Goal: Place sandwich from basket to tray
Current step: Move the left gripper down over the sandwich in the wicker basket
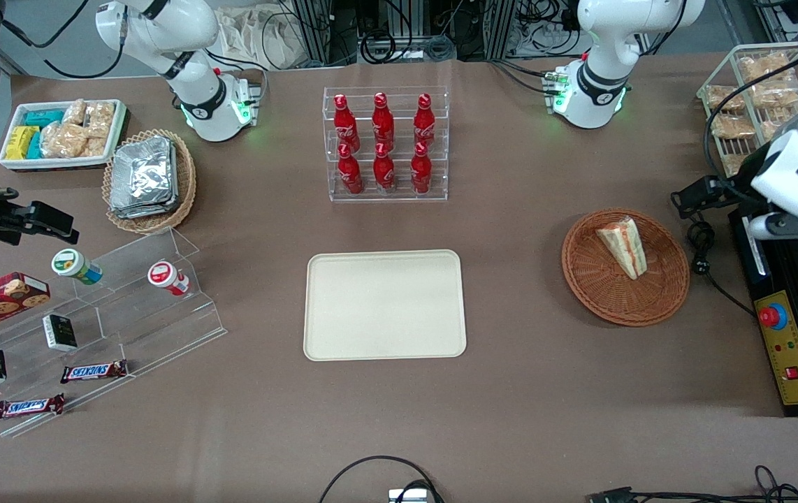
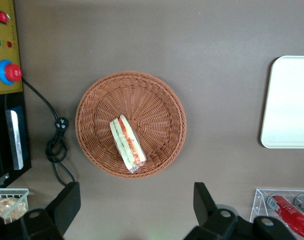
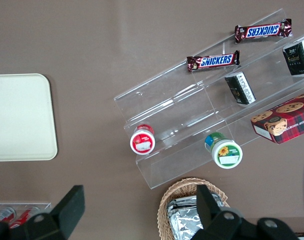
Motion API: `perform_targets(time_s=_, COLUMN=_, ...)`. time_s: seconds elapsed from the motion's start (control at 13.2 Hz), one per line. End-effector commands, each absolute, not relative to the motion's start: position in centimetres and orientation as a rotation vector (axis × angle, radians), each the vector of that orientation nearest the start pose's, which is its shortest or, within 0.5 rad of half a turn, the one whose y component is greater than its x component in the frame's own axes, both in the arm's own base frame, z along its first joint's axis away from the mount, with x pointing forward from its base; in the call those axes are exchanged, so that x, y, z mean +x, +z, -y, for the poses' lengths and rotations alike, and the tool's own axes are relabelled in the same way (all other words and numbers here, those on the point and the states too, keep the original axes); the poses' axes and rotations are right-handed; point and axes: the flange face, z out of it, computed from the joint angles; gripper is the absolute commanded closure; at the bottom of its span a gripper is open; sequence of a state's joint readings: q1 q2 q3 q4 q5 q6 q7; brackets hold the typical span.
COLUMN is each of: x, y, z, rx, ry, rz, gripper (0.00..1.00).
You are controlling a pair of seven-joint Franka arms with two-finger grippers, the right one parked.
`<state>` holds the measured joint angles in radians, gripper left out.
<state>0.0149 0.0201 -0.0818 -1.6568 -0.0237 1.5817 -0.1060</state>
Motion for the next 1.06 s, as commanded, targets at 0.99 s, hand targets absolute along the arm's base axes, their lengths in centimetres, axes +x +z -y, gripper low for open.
perform_targets(time_s=0.99, x=47.6, y=37.8, z=3.5, rx=-3.094, ry=0.045, rz=0.452, gripper=0.00)
